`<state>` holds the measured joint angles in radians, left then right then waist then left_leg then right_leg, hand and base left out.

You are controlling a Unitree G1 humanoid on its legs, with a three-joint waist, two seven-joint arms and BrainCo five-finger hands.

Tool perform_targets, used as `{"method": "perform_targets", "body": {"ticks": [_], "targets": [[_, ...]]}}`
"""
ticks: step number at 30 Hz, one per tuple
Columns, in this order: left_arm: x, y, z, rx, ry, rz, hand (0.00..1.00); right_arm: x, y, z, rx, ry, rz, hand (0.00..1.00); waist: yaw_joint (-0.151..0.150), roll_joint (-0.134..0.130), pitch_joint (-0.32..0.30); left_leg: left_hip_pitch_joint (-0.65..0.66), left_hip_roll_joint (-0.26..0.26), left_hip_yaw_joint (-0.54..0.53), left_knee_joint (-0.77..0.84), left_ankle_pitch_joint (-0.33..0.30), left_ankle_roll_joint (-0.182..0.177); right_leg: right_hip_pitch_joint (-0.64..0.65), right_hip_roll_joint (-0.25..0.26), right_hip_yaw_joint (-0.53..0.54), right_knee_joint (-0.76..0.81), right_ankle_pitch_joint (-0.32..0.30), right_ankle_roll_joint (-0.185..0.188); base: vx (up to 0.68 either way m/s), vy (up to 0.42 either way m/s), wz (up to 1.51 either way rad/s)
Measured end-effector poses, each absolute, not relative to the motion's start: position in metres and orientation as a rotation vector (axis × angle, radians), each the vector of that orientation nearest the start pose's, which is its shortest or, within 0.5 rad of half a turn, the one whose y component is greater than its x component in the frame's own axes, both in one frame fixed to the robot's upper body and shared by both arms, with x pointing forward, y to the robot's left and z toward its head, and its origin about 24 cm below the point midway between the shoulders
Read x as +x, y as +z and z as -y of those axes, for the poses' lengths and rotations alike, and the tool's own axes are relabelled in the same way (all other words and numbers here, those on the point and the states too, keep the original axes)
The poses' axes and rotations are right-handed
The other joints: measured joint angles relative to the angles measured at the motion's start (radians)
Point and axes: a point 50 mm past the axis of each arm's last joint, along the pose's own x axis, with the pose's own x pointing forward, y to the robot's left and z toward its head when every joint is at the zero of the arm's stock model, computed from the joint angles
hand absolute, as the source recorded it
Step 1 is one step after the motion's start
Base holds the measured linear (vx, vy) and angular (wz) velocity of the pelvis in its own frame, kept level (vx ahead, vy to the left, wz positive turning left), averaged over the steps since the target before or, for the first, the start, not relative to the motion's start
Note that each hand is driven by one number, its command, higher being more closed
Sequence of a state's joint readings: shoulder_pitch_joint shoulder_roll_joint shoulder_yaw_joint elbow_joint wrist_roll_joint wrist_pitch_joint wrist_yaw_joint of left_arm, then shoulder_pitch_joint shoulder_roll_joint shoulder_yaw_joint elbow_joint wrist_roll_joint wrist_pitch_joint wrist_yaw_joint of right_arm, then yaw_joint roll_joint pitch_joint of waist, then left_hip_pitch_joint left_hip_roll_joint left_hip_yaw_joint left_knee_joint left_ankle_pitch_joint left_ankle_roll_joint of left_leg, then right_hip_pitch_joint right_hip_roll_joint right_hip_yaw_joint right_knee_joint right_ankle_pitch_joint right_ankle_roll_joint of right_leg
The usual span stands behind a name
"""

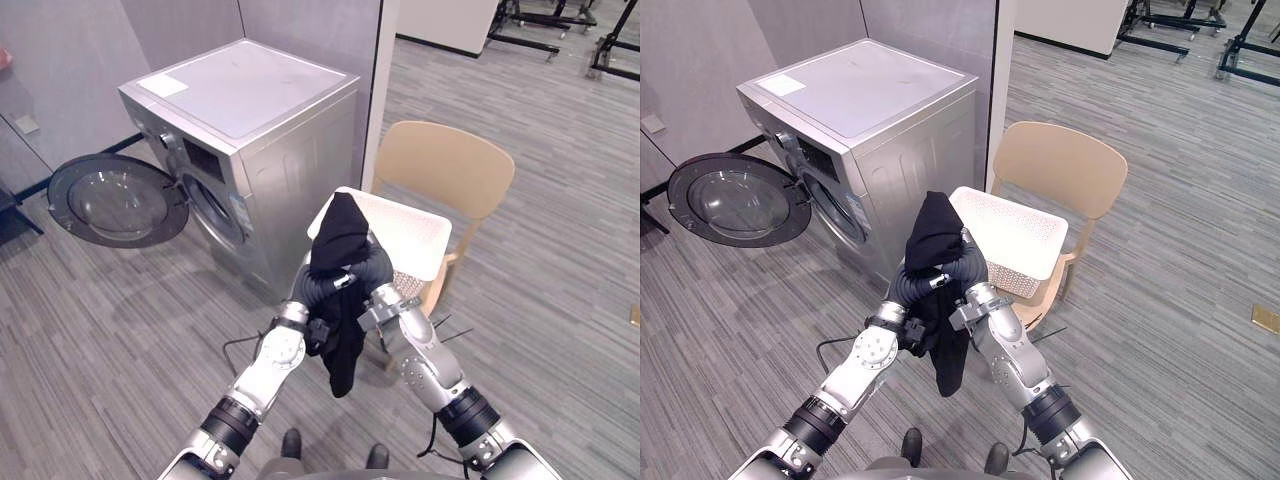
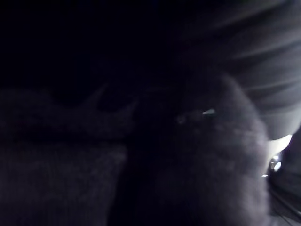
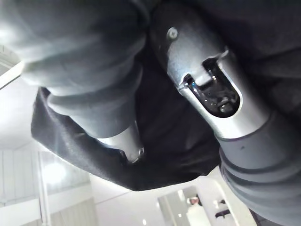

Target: Pick up the laundry basket with both hands and put the clothes into the washing machine.

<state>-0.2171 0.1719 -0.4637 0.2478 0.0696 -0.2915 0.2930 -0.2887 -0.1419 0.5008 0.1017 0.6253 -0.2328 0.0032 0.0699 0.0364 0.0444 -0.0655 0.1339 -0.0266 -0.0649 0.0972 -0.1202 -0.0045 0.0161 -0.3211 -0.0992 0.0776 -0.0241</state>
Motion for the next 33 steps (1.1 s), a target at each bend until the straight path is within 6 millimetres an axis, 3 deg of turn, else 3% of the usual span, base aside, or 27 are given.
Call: {"method": "perform_targets", "body": {"ticks": [5,10,12,15,19,22,24,26,28,33], "targets": [[0.270,0.053,-0.077,0.230,-0.228,0.264,1.00,0.274,0.095,0.053,0.331,0.515,0.233,0.00,0.000,0.000,0.000,0.004,0.002,0.004,-0.002,0.000,0.000,0.000,0.002,0.010,0.000,0.000,-0.001,0.00,0.020,-0.04],[0.265,0.051,-0.081,0.184,-0.193,0.259,1.00,0.273,0.106,0.069,0.011,0.433,0.371,0.00,0.001,-0.008,-0.005,0.010,0.001,0.013,-0.005,0.000,0.000,0.000,0.001,0.021,0.000,0.000,0.000,0.01,0.029,-0.05],[0.264,0.047,-0.090,0.157,-0.140,0.236,1.00,0.270,0.106,0.083,-0.085,0.387,0.396,0.00,0.000,-0.011,-0.007,0.011,0.001,0.017,-0.005,0.000,0.001,0.000,0.001,0.023,0.000,-0.001,0.001,0.02,0.026,-0.06],[0.264,0.040,-0.121,0.146,-0.001,0.183,1.00,0.256,0.096,0.101,-0.257,0.331,0.406,0.00,-0.001,-0.012,-0.008,0.021,0.002,0.032,-0.011,0.000,0.001,-0.001,0.002,0.033,0.000,-0.003,0.002,0.02,0.025,-0.11],[0.251,0.023,-0.145,0.156,0.075,0.109,1.00,0.245,0.077,0.134,-0.456,0.213,0.348,0.00,-0.002,-0.012,-0.008,0.027,0.000,0.032,-0.024,-0.001,0.002,-0.001,0.000,0.036,0.000,-0.009,0.010,0.01,0.026,0.00],[0.236,0.005,-0.151,0.159,0.077,0.026,1.00,0.233,0.048,0.153,-0.612,0.176,0.231,0.00,-0.002,-0.012,-0.008,0.025,-0.001,0.028,-0.025,-0.004,0.005,-0.002,-0.002,0.034,0.000,-0.017,0.016,0.02,0.031,0.04],[0.228,-0.005,-0.158,0.164,0.086,-0.021,1.00,0.227,0.010,0.168,-0.651,0.160,0.049,0.00,-0.005,-0.012,-0.008,0.023,-0.002,0.026,-0.027,-0.001,0.001,-0.001,-0.001,0.025,0.000,-0.020,0.015,0.02,0.017,0.07],[0.224,-0.013,-0.163,0.171,0.096,-0.059,1.00,0.219,-0.016,0.179,-0.662,0.153,-0.087,0.00,-0.004,-0.012,-0.008,0.023,-0.003,0.022,-0.028,-0.001,0.001,-0.001,-0.001,0.021,0.000,-0.022,0.016,0.02,0.014,0.07],[0.216,-0.031,-0.171,0.182,0.109,-0.149,1.00,0.205,-0.047,0.192,-0.657,0.151,-0.262,0.00,-0.006,-0.012,-0.008,0.018,-0.004,0.007,-0.028,-0.001,0.001,0.000,-0.002,0.011,0.000,-0.023,0.016,0.02,0.013,0.12],[0.179,-0.084,-0.188,0.146,0.166,-0.439,1.00,0.173,-0.096,0.203,-0.586,0.108,-0.537,0.00,-0.023,-0.011,-0.005,-0.014,-0.019,-0.051,-0.024,0.001,0.003,0.003,-0.013,-0.063,0.001,-0.042,0.024,0.02,0.014,0.41]]}}
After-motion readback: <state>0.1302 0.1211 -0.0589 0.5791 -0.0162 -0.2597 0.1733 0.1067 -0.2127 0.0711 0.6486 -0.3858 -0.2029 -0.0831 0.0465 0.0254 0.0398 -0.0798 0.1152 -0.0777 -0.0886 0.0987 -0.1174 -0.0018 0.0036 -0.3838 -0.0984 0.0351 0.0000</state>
